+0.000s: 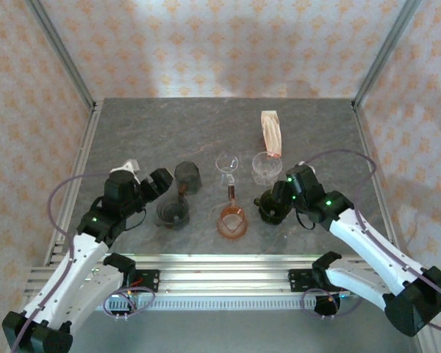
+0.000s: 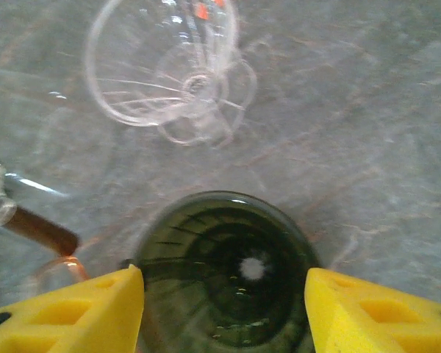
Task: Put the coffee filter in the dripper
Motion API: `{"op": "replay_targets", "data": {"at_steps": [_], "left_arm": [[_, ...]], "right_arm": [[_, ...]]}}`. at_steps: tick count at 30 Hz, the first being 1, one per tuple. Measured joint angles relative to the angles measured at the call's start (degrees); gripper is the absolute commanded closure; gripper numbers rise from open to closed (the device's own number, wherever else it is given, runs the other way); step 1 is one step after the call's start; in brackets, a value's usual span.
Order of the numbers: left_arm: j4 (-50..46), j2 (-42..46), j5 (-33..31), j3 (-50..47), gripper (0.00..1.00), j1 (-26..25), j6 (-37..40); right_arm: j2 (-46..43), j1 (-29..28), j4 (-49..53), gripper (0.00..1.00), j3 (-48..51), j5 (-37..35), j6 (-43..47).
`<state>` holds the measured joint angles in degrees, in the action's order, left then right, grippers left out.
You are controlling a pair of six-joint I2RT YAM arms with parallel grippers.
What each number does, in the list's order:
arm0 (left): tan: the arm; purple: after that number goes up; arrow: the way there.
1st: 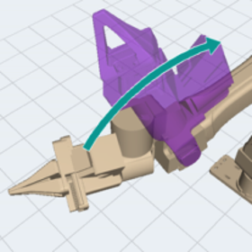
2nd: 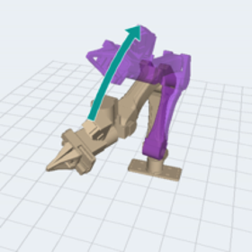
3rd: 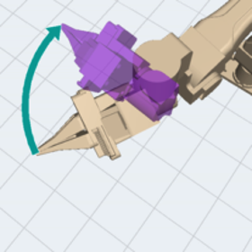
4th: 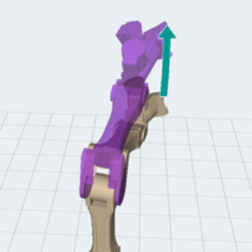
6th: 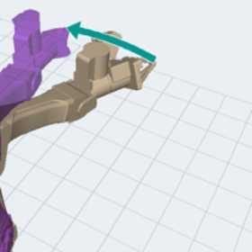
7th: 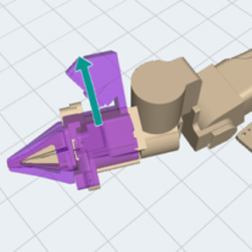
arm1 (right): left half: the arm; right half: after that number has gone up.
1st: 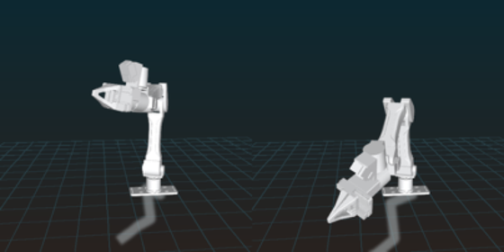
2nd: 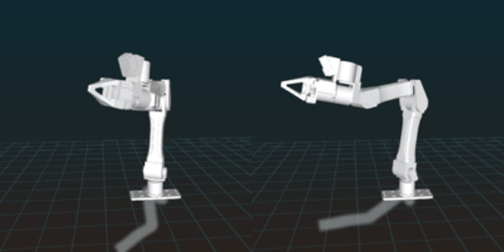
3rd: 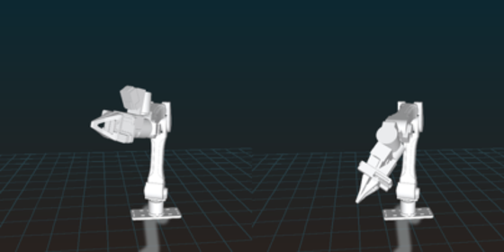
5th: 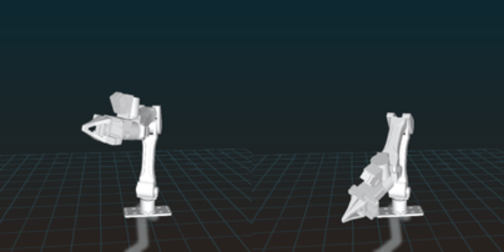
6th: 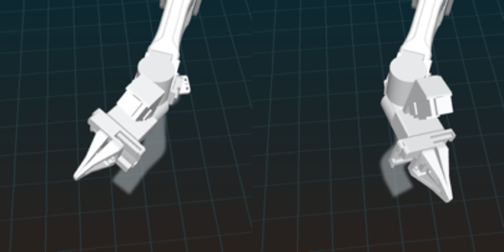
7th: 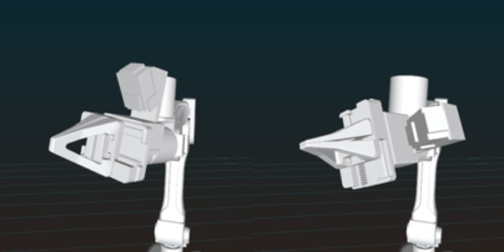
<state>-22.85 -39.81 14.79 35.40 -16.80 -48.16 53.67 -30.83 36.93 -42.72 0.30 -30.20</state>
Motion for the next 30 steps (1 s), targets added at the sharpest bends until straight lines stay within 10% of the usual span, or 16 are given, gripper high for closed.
{"op": "replay_targets", "data": {"at_steps": [16, 30], "left_arm": [[-0.5, -8.7, -6.3, -1.7, 0.12, -19.6, 0.2], [1.4, -10.9, -7.9, -0.1, 0.11, -22.2, 0.2]], "right_arm": [[2.5, 0.0, 0.7, 0.52, 7.0, -5.2, -5.2], [6.3, 0.0, -4.6, 0.96, 8.4, -4.0, -6.2]]}}
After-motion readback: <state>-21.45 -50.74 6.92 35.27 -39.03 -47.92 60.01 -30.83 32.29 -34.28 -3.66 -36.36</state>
